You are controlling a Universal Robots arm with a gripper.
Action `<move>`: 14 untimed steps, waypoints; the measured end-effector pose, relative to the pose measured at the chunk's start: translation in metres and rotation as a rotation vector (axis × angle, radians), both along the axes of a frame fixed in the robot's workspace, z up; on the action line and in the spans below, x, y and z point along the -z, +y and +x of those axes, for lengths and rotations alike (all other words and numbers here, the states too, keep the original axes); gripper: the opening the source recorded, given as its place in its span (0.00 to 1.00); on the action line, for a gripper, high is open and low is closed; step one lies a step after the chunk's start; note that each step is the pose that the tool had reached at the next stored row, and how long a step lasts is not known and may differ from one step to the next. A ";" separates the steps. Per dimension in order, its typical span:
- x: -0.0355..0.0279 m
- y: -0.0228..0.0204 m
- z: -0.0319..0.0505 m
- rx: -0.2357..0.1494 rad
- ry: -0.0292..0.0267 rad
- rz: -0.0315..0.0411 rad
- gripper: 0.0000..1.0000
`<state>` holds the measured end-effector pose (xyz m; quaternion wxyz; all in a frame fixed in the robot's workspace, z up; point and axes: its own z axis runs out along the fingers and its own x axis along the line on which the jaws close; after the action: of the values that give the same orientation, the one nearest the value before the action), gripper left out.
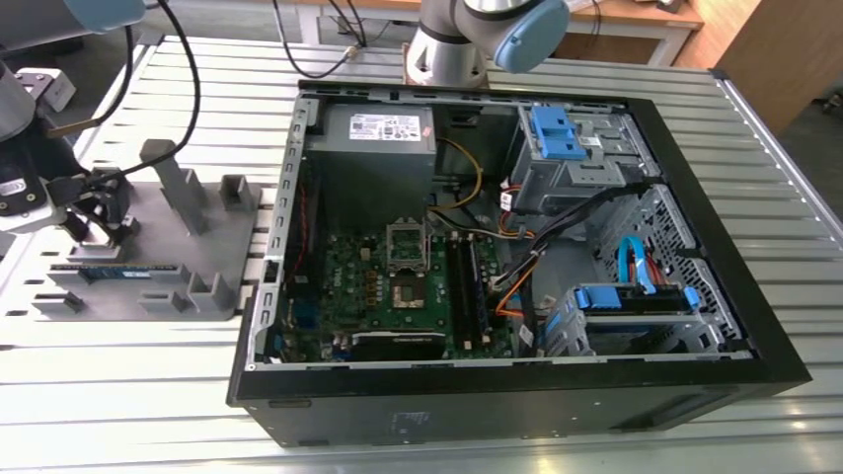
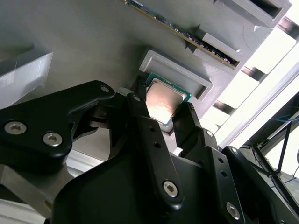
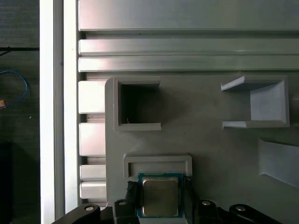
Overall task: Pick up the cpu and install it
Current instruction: 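Pick up the cpu and move it towards the insertion slot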
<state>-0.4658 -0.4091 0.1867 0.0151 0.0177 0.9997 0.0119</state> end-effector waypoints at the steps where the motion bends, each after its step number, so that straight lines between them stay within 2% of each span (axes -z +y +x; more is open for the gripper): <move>1: 0.0000 0.0000 0.0000 0.000 0.0000 0.0000 0.47; 6: -0.0007 0.0000 0.0000 0.000 0.0004 -0.0002 0.47; 14: -0.0054 0.0000 0.0000 0.000 0.0001 -0.0001 0.47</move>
<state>-0.4658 -0.4091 0.1921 0.0150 0.0177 0.9997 0.0119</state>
